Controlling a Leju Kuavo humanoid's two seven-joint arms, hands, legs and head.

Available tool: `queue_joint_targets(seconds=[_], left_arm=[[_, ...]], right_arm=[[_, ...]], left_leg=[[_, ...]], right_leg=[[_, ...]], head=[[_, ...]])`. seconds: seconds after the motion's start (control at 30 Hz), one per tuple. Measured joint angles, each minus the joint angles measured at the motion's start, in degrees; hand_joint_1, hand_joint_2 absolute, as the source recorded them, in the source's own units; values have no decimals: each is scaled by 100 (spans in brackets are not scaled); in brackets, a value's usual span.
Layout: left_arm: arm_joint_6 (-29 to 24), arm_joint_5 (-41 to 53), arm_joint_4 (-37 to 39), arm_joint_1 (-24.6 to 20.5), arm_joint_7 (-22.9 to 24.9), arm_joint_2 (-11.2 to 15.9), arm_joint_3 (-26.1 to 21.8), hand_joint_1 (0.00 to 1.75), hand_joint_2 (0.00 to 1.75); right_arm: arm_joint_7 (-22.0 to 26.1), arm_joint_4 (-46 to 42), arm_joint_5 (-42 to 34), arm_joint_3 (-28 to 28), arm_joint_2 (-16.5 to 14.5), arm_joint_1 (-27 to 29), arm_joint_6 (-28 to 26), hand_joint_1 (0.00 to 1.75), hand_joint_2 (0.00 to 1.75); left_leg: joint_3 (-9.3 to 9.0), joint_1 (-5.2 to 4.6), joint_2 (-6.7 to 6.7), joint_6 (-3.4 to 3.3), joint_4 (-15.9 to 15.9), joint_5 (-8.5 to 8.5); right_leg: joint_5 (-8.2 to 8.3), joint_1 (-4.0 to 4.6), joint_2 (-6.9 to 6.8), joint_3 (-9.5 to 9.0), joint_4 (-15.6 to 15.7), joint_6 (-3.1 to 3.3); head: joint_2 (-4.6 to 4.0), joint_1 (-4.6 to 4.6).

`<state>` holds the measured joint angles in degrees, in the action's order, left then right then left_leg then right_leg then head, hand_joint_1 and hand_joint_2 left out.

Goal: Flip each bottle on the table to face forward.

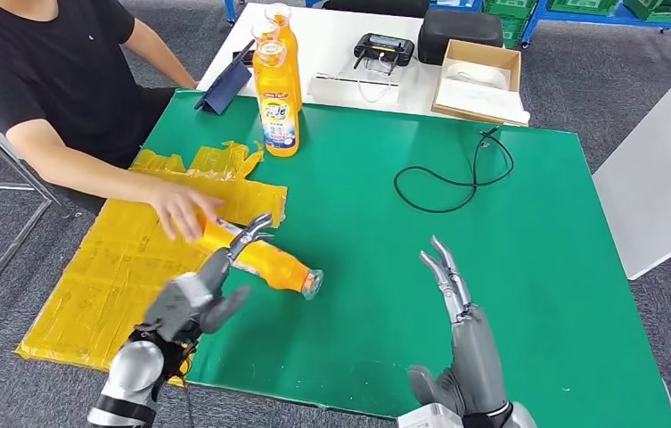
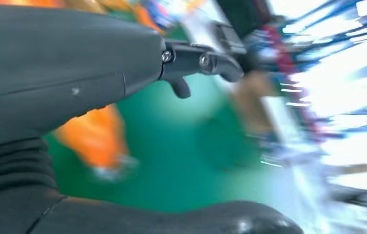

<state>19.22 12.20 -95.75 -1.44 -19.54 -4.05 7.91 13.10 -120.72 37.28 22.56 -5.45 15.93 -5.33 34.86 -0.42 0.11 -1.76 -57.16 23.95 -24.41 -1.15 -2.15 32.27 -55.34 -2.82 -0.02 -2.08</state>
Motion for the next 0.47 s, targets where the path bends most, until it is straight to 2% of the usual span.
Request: queue_joint_targets(seconds=[0.13, 0.3, 0.47], left_arm=[[286, -607, -506, 245, -133, -123, -3, 0, 0], [346, -237, -821, 362, -182, -160, 303, 0, 0], [238, -63, -870, 399, -229, -172, 514, 0, 0]], right_arm=[[213, -105, -9, -77, -189, 2, -35, 0, 0], [397, -232, 602, -112, -380, -36, -252, 0, 0], [378, -240, 790, -100, -458, -51, -302, 0, 0]], left_leg=[[-1, 0, 0, 1, 0, 1], [-1, 1, -1, 1, 0, 1], [-2, 0, -2, 1, 0, 0]], right_leg=[[0, 0, 0, 3, 0, 0], [-1, 1, 0, 1, 1, 1], [0, 1, 0, 0, 0, 0]], head=[[0, 0], [0, 0], [0, 1]])
